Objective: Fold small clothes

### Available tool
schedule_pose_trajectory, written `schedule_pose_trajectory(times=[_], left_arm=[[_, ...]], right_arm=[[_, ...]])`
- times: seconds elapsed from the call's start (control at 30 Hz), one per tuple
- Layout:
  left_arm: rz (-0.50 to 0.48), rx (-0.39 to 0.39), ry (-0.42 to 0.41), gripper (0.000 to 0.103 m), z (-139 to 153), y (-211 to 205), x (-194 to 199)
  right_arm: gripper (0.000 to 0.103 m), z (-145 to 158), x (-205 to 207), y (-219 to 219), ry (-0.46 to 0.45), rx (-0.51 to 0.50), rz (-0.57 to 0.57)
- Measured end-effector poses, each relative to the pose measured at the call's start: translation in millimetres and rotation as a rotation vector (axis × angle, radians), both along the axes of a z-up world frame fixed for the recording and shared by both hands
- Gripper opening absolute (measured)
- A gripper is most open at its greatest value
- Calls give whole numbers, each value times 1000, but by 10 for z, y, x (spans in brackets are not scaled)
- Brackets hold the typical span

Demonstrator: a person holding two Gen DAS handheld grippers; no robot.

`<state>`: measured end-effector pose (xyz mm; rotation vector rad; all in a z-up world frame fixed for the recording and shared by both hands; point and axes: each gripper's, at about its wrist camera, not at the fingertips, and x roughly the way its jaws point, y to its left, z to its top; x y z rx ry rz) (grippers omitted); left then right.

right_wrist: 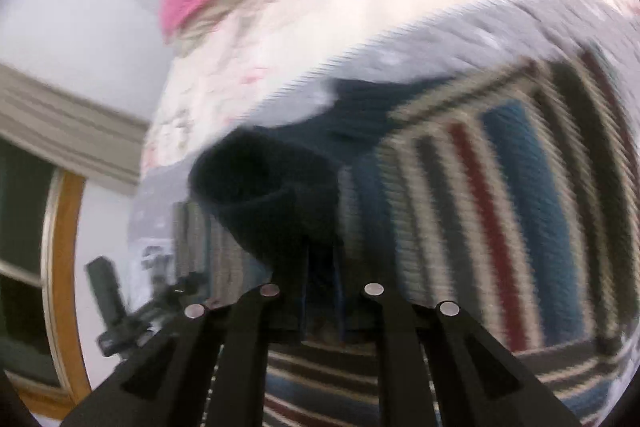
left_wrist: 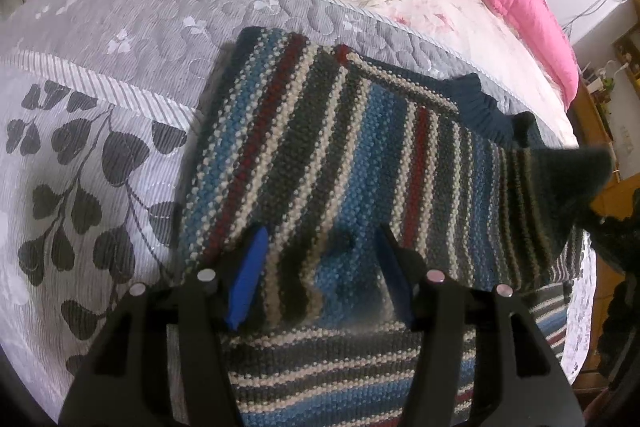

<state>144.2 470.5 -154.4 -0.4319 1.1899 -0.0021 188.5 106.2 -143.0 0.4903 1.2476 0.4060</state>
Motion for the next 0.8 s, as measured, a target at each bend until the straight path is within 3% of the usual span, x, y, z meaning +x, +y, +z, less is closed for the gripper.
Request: schedule_pose_trajectory(times=[0.13,0.23,0.3,0.37,0.43,0.5,0.53,0.57,0.6,0.63,0.67,0.8], left_arm=[[-7,14,5,58,9,-35,26],[-8,22,1,58,73,-52,21],[-16,37,-15,58,138,-100,-8],[-29,47,-28,58,170,-157,-37],[-43,51,-32,58,167,-220,-58],[-56,54,-17,58,110,-273,-48],[-58,58,-9,58,83,-282,-39],[-58,61,-2,58,52,-292,-32],[-58,64,-1,58,39,-294,-31],[-62,68,-1,58,26,-298,-28],[-66,71,-1,59,24,-301,-26],[-72,73,-8,59,14,-310,-47]], right_arm=[[29,-223,-55,-304,48,15,-65],[69,-257,-123,-520,69,100,-115],[72,-274,-132,-540,59,184,-129],[82,-286,-95,-513,65,249,-123],[85,-314,-26,-409,94,237,-97],[82,-391,60,-261,116,178,-72],[70,-411,73,-220,119,166,-70],[48,-422,98,-193,120,158,-65],[37,-416,114,-183,115,155,-62],[19,-364,136,-168,94,149,-57],[11,-292,141,-170,66,143,-53],[10,-4,80,-178,-48,81,-29]])
